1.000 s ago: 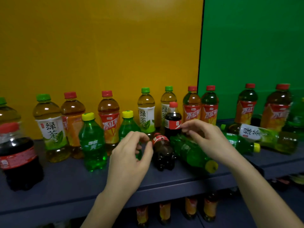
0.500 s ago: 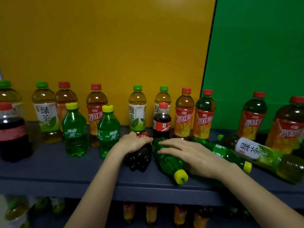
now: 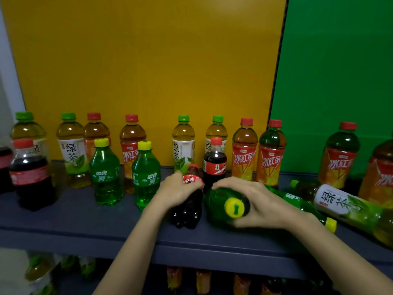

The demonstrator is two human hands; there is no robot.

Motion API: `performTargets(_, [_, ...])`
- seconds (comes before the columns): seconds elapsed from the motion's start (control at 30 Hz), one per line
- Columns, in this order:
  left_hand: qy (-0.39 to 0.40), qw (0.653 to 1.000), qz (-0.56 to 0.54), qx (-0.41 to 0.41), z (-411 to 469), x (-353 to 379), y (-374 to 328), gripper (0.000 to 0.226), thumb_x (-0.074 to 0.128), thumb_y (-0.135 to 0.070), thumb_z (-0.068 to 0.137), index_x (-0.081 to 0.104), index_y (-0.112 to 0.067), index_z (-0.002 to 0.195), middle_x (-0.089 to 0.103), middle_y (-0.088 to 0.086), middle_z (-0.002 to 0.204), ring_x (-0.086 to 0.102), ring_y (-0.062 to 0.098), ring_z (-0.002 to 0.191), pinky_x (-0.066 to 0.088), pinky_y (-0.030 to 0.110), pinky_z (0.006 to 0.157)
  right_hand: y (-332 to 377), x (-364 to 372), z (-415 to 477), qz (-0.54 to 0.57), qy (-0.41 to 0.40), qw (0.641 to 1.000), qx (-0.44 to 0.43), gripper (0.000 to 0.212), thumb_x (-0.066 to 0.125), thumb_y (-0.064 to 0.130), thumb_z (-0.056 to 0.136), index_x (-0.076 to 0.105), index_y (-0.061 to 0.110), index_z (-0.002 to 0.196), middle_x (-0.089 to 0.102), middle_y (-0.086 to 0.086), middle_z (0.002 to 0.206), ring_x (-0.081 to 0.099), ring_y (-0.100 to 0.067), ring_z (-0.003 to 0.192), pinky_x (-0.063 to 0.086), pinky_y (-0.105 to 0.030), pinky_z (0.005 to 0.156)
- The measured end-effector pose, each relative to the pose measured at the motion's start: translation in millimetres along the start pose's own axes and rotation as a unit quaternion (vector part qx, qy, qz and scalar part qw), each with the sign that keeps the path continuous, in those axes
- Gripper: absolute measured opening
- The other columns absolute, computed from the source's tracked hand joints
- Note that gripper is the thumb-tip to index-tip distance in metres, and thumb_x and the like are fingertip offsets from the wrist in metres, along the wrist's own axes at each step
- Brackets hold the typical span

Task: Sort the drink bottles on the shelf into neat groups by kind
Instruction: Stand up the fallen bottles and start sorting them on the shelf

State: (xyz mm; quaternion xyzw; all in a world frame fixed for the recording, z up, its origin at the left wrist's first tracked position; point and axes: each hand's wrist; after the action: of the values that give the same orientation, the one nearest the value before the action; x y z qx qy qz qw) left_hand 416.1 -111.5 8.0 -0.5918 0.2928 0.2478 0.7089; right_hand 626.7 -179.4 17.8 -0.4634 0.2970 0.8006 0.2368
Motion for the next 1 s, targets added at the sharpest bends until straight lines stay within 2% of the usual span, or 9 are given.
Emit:
performTargets(0.07, [-0.074,0.996,-0.002,0.046,-7,2,1,0.061,0.064,-0.054,0.075,0.045,-0.015,0.117,0.055,0.005,0.113,0.055,0.025,0.102,0.047,0.037,0.085,2,-2,2,0.088,-0.031,0.995,0.039,0.070,0.082,0.023,0.066,0.048,0.030,0.126,0.055,0.015,0.124,0.051,0.000,0.117,0.044,-0.019,0.098])
performTargets(0.17, [-0.147,0.979,-0.035,0.135,-21,4,2,0.059,0.064,-0.049,0.079,0.041,-0.017,0.122,0.052,0.001,0.117,0.055,0.019,0.101,0.047,0.035,0.083,3,-2,8,0.165,-0.071,0.980,0.088,0.061,0.083,0.019,0.065,0.054,0.027,0.117,0.063,0.013,0.113,0.057,0.002,0.107,0.045,-0.014,0.091])
performTargets(0.27, [-0.189,0.959,-0.052,0.206,-32,6,5,0.064,0.061,-0.047,0.081,0.033,-0.019,0.131,0.044,-0.004,0.124,0.054,0.014,0.103,0.049,0.033,0.083,2,0,14,0.206,-0.107,0.962,0.144,0.053,0.082,0.026,0.064,0.053,0.038,0.108,0.062,0.021,0.109,0.056,0.008,0.104,0.042,-0.011,0.087])
performTargets(0.33, [-0.194,0.951,-0.070,0.229,-37,8,8,0.065,0.062,-0.045,0.081,0.031,-0.021,0.133,0.042,-0.005,0.124,0.053,0.011,0.103,0.050,0.030,0.083,0,4,18,0.226,-0.130,0.950,0.170,0.055,0.081,0.030,0.064,0.051,0.041,0.109,0.059,0.023,0.110,0.052,0.011,0.104,0.040,-0.007,0.083])
performTargets(0.43, [-0.196,0.944,-0.095,0.247,-41,11,12,0.066,0.063,-0.042,0.081,0.029,-0.023,0.135,0.042,-0.006,0.125,0.052,0.009,0.105,0.048,0.027,0.085,-1,8,24,0.251,-0.158,0.935,0.193,0.061,0.080,0.031,0.065,0.051,0.031,0.119,0.061,0.017,0.114,0.055,0.007,0.105,0.043,-0.010,0.082])
performTargets(0.5, [-0.193,0.943,-0.106,0.249,-41,12,15,0.069,0.063,-0.042,0.081,0.027,-0.023,0.137,0.043,-0.007,0.127,0.050,0.007,0.109,0.045,0.024,0.088,-1,10,27,0.253,-0.167,0.932,0.198,0.060,0.081,0.030,0.065,0.051,0.030,0.117,0.062,0.016,0.111,0.057,0.004,0.102,0.044,-0.015,0.082])
performTargets(0.7, [-0.159,0.946,-0.149,0.241,-43,14,22,0.080,0.062,-0.048,0.074,0.022,-0.028,0.141,0.045,-0.008,0.132,0.050,0.006,0.115,0.042,0.018,0.089,2,25,30,0.264,-0.187,0.920,0.221,0.064,0.079,0.028,0.070,0.043,0.025,0.122,0.057,0.017,0.112,0.055,0.004,0.103,0.045,-0.015,0.087])
performTargets(0.9, [-0.170,0.946,-0.128,0.244,-43,17,21,0.080,0.064,-0.041,0.079,0.017,-0.029,0.143,0.039,-0.007,0.139,0.043,0.001,0.118,0.037,0.014,0.090,9,26,26,0.260,-0.183,0.922,0.221,0.063,0.075,0.032,0.074,0.038,0.031,0.125,0.053,0.022,0.113,0.052,0.010,0.102,0.047,-0.010,0.084])
performTargets(1.0, [-0.194,0.946,-0.099,0.238,-47,18,20,0.083,0.061,-0.040,0.082,0.012,-0.023,0.147,0.028,-0.003,0.148,0.027,0.003,0.132,0.026,0.016,0.103,14,20,19,0.243,-0.148,0.933,0.221,0.066,0.069,0.037,0.078,0.033,0.032,0.133,0.049,0.025,0.115,0.049,0.014,0.100,0.042,0.000,0.075])
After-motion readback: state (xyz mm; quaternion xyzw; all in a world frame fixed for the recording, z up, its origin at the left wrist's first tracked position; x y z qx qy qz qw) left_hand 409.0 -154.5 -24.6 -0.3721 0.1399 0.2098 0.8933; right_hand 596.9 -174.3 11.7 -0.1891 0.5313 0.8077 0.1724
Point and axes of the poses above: each hand's wrist, its own z-axis towards the middle knuckle, its own x-axis out of the palm, y = z × x
